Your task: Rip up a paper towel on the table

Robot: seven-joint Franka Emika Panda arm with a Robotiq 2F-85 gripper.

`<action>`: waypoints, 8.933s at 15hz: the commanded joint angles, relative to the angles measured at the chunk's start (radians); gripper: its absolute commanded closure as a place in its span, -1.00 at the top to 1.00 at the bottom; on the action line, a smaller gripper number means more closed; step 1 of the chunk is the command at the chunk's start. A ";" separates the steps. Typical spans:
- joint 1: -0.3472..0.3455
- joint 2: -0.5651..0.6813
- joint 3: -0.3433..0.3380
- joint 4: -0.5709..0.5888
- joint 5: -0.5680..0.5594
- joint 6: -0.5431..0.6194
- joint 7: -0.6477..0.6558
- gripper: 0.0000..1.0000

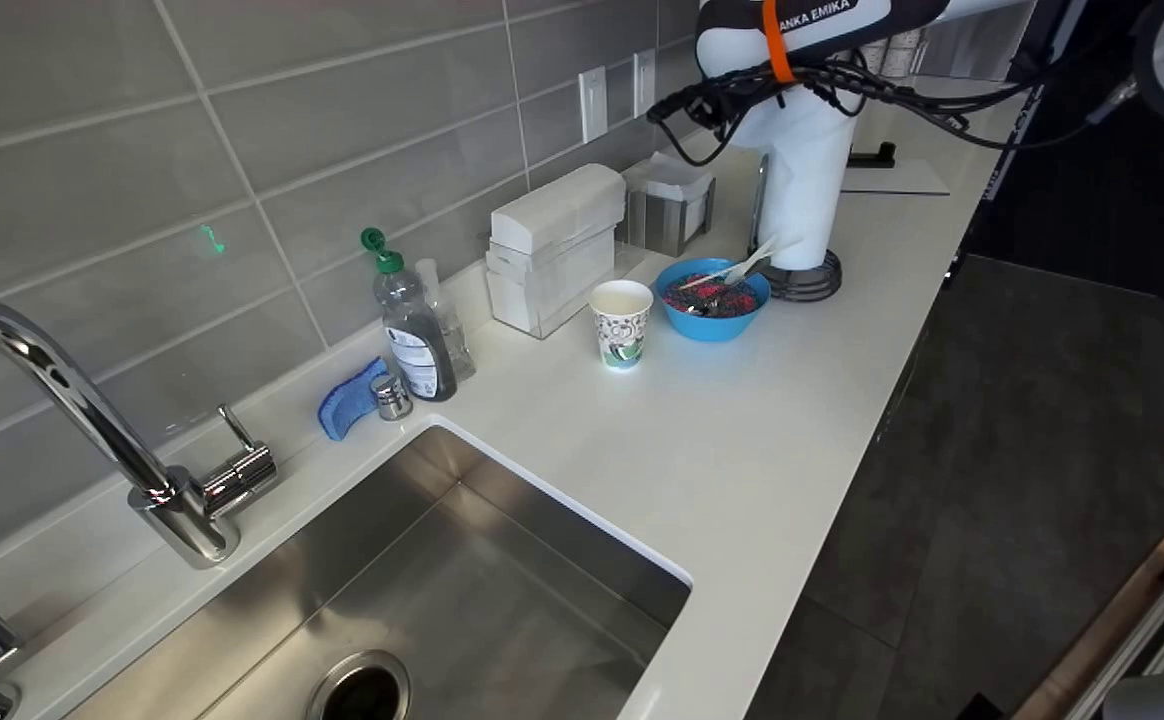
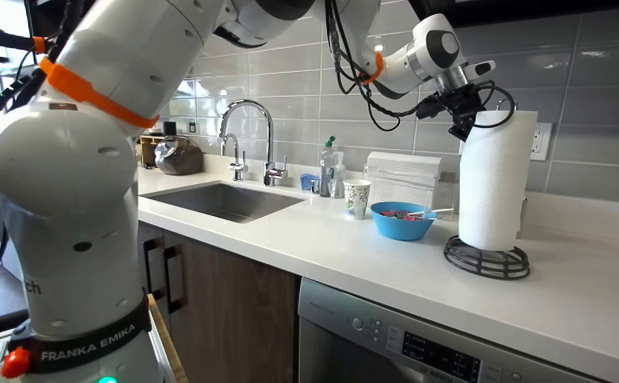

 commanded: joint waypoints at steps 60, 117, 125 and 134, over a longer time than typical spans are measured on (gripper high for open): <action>0.087 0.127 -0.070 0.070 -0.143 -0.111 0.059 -1.00; 0.072 -0.038 0.027 -0.154 -0.087 -0.007 -0.049 -1.00; 0.090 -0.077 0.054 -0.240 -0.109 0.088 -0.148 -1.00; 0.098 -0.115 0.082 -0.286 -0.102 0.134 -0.221 -1.00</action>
